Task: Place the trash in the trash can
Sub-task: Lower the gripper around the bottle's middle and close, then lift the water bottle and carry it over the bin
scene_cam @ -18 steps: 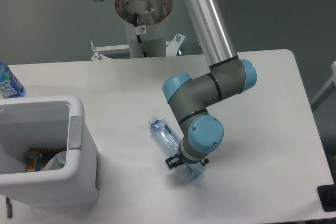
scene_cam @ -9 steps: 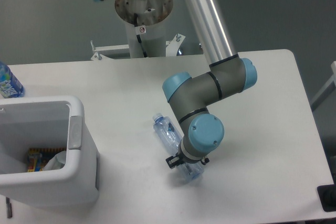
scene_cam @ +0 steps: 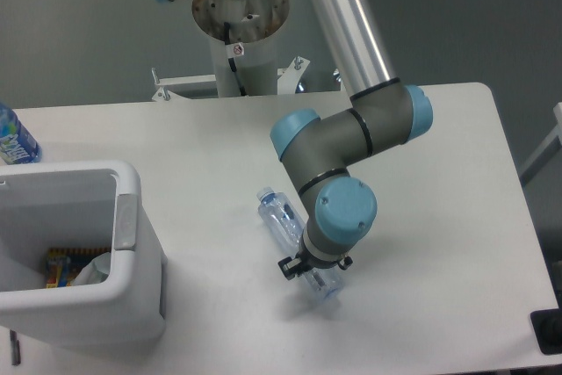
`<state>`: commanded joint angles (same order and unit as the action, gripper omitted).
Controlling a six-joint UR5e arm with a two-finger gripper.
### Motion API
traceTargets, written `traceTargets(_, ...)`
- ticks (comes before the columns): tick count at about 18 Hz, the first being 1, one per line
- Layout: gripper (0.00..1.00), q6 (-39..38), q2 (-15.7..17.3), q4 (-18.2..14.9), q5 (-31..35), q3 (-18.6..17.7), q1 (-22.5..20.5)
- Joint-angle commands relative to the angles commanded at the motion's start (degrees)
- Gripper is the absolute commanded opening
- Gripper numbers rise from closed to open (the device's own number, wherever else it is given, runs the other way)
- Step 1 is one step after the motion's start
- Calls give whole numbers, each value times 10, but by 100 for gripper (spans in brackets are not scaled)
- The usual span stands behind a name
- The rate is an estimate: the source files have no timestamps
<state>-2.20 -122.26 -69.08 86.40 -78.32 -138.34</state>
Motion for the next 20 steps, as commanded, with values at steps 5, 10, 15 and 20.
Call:
traceTargets(5, 59, -1, 42, 55, -4, 12, -1)
traceTargets(10, 59, -5, 84, 165, -35, 14, 4)
traceTargets(15, 59, -4, 113, 256, -61, 33, 25)
traceTargets(20, 54, -5, 132, 276, -61, 87, 61)
